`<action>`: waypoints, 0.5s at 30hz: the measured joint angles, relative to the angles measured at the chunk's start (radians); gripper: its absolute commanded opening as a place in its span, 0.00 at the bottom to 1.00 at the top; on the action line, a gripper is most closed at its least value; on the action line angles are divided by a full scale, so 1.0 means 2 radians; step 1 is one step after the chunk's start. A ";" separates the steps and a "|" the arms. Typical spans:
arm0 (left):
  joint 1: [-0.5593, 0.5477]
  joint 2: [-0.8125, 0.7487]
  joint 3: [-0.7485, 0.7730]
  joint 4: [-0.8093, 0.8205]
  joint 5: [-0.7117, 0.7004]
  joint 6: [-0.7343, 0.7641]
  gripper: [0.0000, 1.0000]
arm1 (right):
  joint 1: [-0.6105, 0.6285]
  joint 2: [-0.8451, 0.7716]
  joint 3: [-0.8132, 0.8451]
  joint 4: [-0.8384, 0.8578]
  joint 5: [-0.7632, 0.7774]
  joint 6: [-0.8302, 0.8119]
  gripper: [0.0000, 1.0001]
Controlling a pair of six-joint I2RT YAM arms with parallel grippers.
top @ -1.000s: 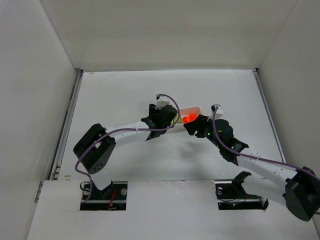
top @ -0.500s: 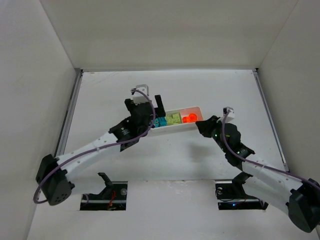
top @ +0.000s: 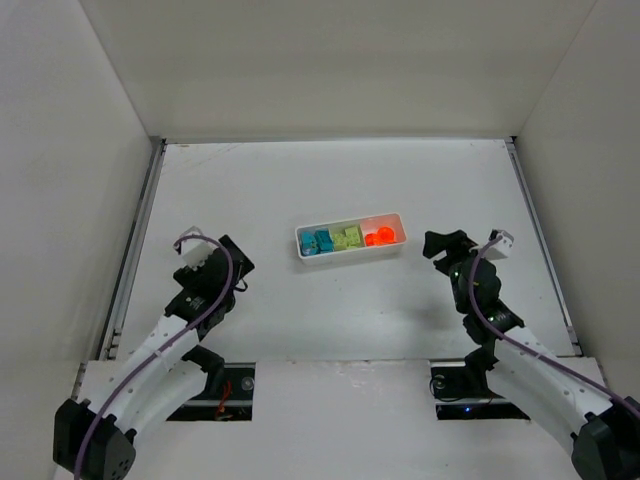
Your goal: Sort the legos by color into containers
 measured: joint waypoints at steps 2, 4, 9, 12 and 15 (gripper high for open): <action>0.024 -0.008 -0.014 -0.034 0.012 -0.016 1.00 | -0.001 -0.001 -0.004 -0.002 0.015 0.001 0.80; 0.041 -0.010 -0.018 -0.063 0.025 -0.027 1.00 | -0.002 -0.002 -0.010 -0.003 0.030 0.004 0.82; 0.048 -0.002 -0.018 -0.096 0.049 -0.043 1.00 | -0.002 -0.004 -0.020 -0.006 0.059 0.007 0.83; 0.042 0.006 -0.018 -0.103 0.058 -0.048 1.00 | -0.002 -0.002 -0.023 -0.006 0.067 0.007 0.83; 0.036 0.014 -0.017 -0.103 0.062 -0.048 1.00 | -0.002 0.013 -0.023 -0.004 0.071 0.007 0.83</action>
